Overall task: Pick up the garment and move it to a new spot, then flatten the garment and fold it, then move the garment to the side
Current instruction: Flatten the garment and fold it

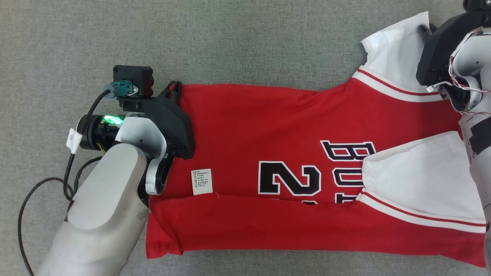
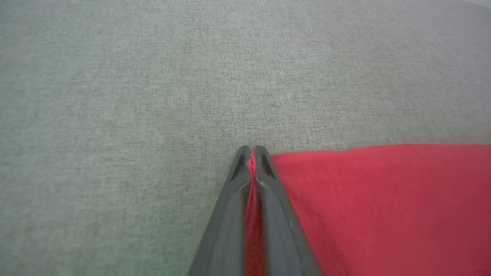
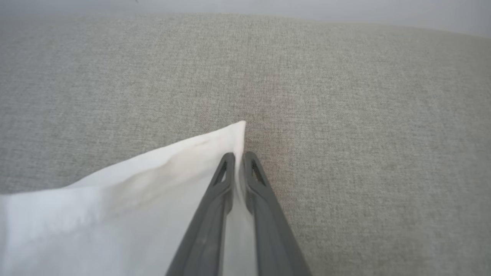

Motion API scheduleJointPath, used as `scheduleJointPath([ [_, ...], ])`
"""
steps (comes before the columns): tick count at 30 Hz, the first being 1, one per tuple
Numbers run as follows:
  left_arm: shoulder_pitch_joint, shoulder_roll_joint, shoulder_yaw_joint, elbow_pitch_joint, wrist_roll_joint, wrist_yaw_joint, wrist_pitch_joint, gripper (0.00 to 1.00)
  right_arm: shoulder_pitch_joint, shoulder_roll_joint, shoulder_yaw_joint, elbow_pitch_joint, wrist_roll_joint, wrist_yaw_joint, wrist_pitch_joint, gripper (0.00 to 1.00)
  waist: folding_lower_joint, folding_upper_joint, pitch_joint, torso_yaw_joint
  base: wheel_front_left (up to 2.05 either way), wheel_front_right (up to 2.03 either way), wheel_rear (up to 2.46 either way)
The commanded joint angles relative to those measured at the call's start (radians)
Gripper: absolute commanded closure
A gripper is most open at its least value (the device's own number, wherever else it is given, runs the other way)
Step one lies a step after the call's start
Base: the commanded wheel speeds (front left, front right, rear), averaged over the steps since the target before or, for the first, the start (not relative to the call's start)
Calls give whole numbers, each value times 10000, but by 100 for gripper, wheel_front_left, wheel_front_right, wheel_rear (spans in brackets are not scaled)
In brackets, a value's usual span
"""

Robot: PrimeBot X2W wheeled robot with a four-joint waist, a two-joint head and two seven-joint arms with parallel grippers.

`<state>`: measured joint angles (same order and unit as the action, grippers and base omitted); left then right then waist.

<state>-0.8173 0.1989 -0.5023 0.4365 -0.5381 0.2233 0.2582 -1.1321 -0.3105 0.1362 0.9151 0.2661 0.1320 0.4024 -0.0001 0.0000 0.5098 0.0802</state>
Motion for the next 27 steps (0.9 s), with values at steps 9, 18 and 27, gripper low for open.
scheduleJointPath([
  [9,374,96,274,550,-87,86,-944,100,382,225,9,-138,227,-25,-1938,100,1,0,-545,-211,0,0,0],
  [18,962,244,170,314,-170,-161,-1438,100,1832,-154,569,-1203,1484,-25,-2671,100,1,0,-1456,-362,0,0,0],
  [27,2020,542,55,-114,-136,-326,-2126,100,3855,-425,597,-2576,1906,-25,-3284,100,1,0,-2234,-485,0,0,0],
])
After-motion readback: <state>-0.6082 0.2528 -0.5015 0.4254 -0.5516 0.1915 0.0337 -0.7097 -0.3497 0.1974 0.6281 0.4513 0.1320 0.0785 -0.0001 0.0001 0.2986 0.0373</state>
